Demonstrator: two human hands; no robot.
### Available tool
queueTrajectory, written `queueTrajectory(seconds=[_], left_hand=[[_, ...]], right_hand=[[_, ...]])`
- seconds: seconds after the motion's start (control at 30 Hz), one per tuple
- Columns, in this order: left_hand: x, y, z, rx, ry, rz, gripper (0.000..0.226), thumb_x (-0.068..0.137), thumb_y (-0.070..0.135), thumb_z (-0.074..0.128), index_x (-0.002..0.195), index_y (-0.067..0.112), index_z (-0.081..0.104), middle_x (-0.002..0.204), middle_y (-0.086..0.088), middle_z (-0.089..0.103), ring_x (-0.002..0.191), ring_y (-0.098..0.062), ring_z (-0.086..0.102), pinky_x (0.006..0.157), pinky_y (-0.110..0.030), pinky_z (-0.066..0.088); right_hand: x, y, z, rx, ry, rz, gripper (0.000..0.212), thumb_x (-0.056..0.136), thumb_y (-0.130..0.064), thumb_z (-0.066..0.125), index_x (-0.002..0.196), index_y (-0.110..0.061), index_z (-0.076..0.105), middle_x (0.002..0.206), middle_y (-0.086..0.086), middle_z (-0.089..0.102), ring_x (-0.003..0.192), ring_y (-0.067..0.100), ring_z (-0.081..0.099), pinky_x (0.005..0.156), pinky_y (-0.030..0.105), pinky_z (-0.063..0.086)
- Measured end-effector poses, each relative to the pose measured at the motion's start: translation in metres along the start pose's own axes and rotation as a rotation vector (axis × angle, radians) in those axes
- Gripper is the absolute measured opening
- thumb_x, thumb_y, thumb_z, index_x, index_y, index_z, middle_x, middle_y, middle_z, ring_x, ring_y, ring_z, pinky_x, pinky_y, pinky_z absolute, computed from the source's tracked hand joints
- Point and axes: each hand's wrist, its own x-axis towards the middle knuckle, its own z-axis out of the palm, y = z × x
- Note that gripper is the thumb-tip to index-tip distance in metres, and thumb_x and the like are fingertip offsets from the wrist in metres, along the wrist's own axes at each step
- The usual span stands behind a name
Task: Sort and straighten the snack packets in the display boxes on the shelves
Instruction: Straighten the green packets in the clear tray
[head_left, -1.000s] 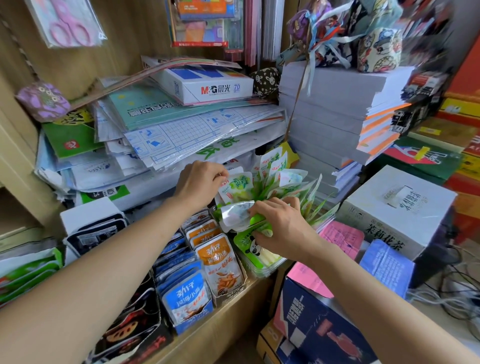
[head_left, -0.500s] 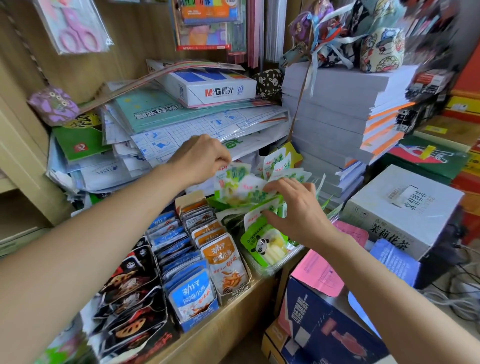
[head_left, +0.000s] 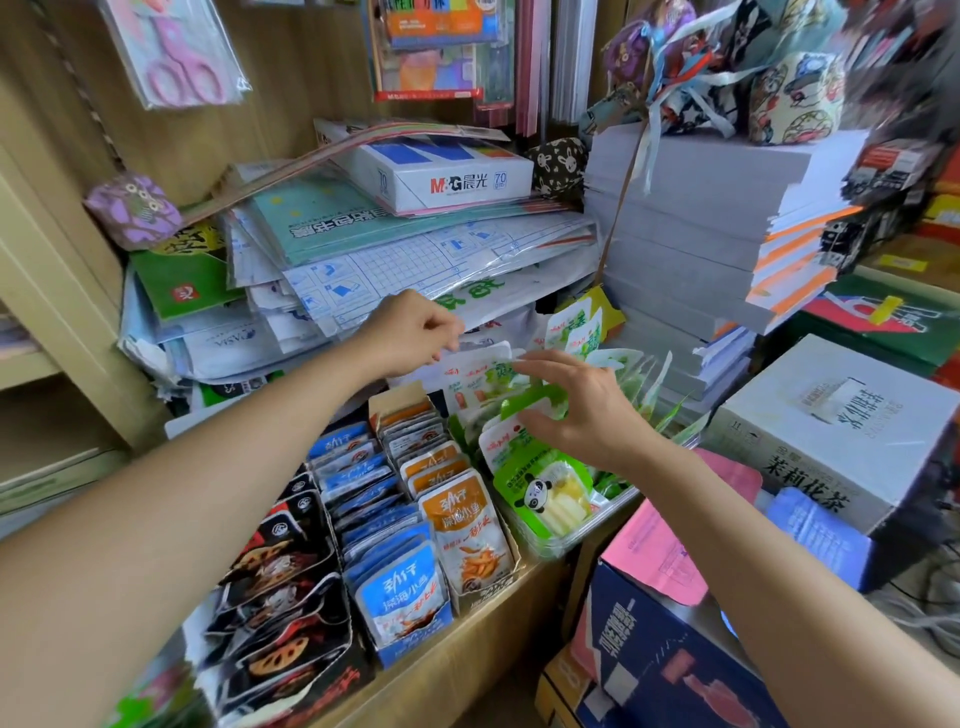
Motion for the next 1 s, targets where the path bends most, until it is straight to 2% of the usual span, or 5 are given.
queueTrajectory(seconds=[0.2, 0.5, 0.67, 0.77, 1.0], left_hand=[[-0.02, 0.018, 0.014, 0.118, -0.098, 0.187, 0.035, 0.081, 0.035, 0.083, 0.114, 0.032, 0.075, 0.096, 0.011, 0.074, 0.082, -0.001, 0.067, 0.08, -0.023, 0.052], [-0.017, -0.002, 0.035, 0.084, -0.051, 0.039, 0.013, 0.087, 0.017, 0.078, 0.098, 0.023, 0.081, 0.087, 0.01, 0.076, 0.079, -0.003, 0.067, 0.088, -0.033, 0.058], [-0.035, 0.01, 0.025, -0.13, 0.013, 0.051, 0.037, 0.09, 0.041, 0.07, 0.125, 0.029, 0.07, 0.12, 0.008, 0.071, 0.106, -0.005, 0.064, 0.103, -0.037, 0.051], [-0.063, 0.028, 0.039, 0.135, 0.002, 0.246, 0.066, 0.078, 0.067, 0.058, 0.138, 0.04, 0.057, 0.141, 0.012, 0.057, 0.127, -0.01, 0.053, 0.106, -0.036, 0.042], [-0.085, 0.025, 0.099, 0.57, 0.017, 0.44, 0.083, 0.085, 0.067, 0.064, 0.156, 0.038, 0.031, 0.167, 0.009, 0.015, 0.145, -0.02, 0.035, 0.118, -0.044, 0.028]], right_hand=[[0.009, 0.001, 0.007, 0.045, -0.007, 0.019, 0.055, 0.078, -0.041, 0.064, 0.131, -0.029, 0.063, 0.136, -0.013, 0.059, 0.12, 0.011, 0.057, 0.101, 0.047, 0.033], [0.004, 0.007, 0.011, -0.106, -0.023, -0.022, 0.039, 0.091, -0.051, 0.062, 0.126, -0.033, 0.062, 0.123, -0.015, 0.063, 0.113, 0.014, 0.057, 0.094, 0.04, 0.028], [-0.009, 0.009, -0.003, -0.179, 0.126, -0.049, 0.055, 0.085, -0.049, 0.072, 0.135, -0.03, 0.058, 0.137, -0.011, 0.056, 0.126, 0.016, 0.047, 0.094, 0.039, 0.028], [-0.025, 0.014, -0.013, -0.226, 0.204, -0.037, 0.055, 0.082, -0.048, 0.075, 0.131, -0.031, 0.06, 0.137, -0.011, 0.056, 0.125, 0.017, 0.045, 0.092, 0.039, 0.03], [-0.076, 0.055, -0.042, -0.226, 0.275, 0.28, 0.056, 0.083, -0.038, 0.076, 0.135, -0.026, 0.058, 0.141, -0.003, 0.053, 0.127, 0.026, 0.046, 0.098, 0.051, 0.039]])
